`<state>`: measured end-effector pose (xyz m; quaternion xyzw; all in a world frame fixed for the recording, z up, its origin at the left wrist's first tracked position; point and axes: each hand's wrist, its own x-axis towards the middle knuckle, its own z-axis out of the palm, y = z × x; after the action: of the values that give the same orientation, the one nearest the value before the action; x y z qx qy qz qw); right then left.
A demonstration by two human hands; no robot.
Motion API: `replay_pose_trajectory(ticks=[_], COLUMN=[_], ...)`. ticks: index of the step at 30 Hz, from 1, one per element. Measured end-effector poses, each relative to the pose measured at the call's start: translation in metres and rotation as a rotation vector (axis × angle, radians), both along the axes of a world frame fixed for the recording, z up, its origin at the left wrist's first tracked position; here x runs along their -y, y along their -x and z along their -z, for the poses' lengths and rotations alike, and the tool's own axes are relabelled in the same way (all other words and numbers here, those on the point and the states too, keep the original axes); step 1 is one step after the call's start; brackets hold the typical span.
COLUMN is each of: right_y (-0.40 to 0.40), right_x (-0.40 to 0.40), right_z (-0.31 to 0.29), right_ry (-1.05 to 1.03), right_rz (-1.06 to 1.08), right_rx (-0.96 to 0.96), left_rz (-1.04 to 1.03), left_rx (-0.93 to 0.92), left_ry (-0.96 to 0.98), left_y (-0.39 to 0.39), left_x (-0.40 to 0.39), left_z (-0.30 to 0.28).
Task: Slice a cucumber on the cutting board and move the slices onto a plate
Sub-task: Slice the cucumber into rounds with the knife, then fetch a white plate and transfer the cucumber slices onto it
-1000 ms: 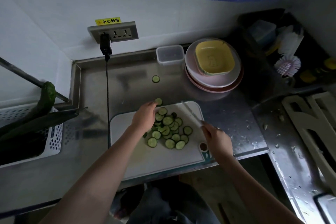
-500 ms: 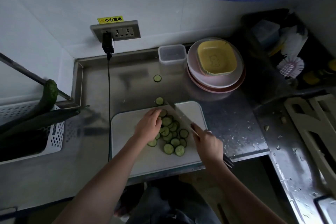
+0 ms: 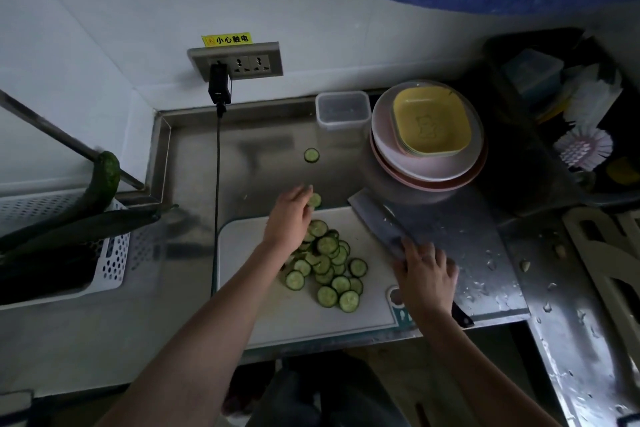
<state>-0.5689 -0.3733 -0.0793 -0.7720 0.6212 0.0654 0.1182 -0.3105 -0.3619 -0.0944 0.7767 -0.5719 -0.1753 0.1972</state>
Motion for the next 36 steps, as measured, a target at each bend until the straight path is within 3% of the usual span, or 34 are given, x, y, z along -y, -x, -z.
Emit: replay_pose_trajectory(ticks=[4, 7, 10, 14, 18, 23, 26, 28, 31, 34, 36], right_y=[-0.042, -0.093, -0.145, -0.196, -0.214, -0.213, -0.21, -0.202, -0.18, -0.144, -0.117], right_x=[0.014, 0.039, 0.073, 0.118, 0.143, 0.141, 0.134, 0.122, 0.091, 0.05, 0.027], right_z=[-0.011, -0.01, -0.002, 0.015, 0.034, 0.04, 0.034, 0.022, -0.002, -0.016, -0.021], right_ry=[0.076, 0.021, -0.027, -0.103, -0.108, 0.061, 0.015, -0.072, -0.184, -0.331, -0.308], right_rz=[-0.105, -0.231, -0.266, -0.304, -0.432, -0.439, -0.302, -0.083, 0.222, 0.367, 0.419], right_rx=[0.178, 0.389, 0.453, 0.464, 0.285, 0.331, 0.529, 0.753, 1.039, 1.194, 1.193], left_rz=[0.124, -0.01, -0.103, -0.293, -0.555, -0.827, -0.864, -0.891, -0.984, -0.862, -0.694], left_rx=[0.057, 0.081, 0.052, -0.161, -0.376, -1.04, -1.244, -1.434, -1.549, -1.633, -1.632], left_ry=[-0.204, -0.061, 0.021, 0.058, 0.137, 0.13, 0.131, 0.126, 0.064, -0.018, -0.093], left_y=[0.007, 0.017, 0.017, 0.001, -0.017, -0.032, -0.029, -0.023, -0.006, 0.018, 0.038], left_x=[0.021, 0.024, 0.027, 0.026, 0.023, 0.027, 0.026, 0.024, 0.017, 0.009, 0.006], left_z=[0.012, 0.017, 0.016, 0.021, 0.025, 0.029, 0.012, -0.003, -0.023, -0.037, -0.046])
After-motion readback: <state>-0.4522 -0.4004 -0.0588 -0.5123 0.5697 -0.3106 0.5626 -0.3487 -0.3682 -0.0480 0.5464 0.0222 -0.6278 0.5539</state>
